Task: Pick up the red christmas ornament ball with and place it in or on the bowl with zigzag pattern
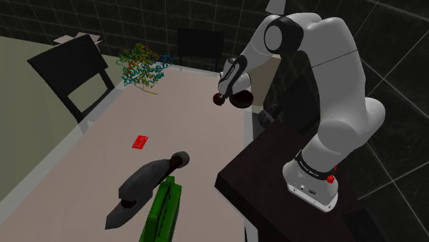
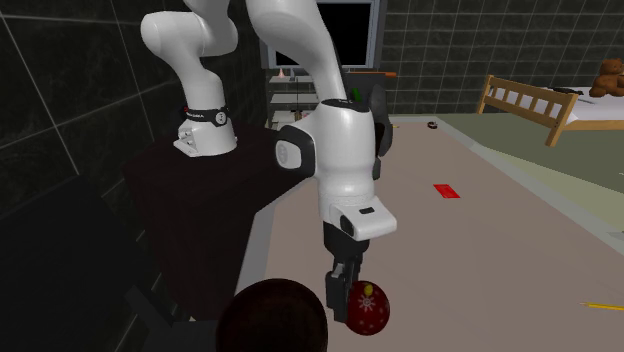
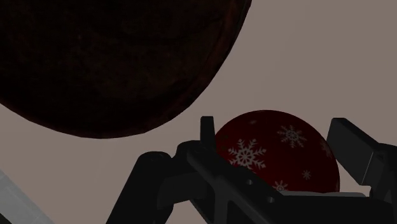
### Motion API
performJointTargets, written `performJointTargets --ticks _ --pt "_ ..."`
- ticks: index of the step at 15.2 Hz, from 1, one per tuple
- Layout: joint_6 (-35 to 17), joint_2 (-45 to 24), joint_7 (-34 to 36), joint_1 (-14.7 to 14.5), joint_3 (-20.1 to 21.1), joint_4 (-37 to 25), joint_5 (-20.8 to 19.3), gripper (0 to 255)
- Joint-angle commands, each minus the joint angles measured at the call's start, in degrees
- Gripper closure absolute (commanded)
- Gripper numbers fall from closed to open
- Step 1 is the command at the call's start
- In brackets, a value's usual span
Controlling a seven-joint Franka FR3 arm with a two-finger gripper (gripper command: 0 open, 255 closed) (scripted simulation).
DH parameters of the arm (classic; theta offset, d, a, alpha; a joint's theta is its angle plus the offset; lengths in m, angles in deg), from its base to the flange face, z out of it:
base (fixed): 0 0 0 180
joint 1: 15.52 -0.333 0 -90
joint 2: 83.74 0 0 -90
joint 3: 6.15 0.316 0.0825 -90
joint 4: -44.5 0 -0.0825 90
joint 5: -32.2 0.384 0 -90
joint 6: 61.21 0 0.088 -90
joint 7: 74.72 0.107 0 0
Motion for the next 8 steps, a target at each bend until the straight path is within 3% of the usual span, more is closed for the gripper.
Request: performJointTargets --ticks 1,8 --pt "-0.03 -0.09 -0.01 0.01 0.02 -0.04 0.00 255" --pt "1.85 3.71 -0.19 -0.27 -0.24 1.87 -0.16 255"
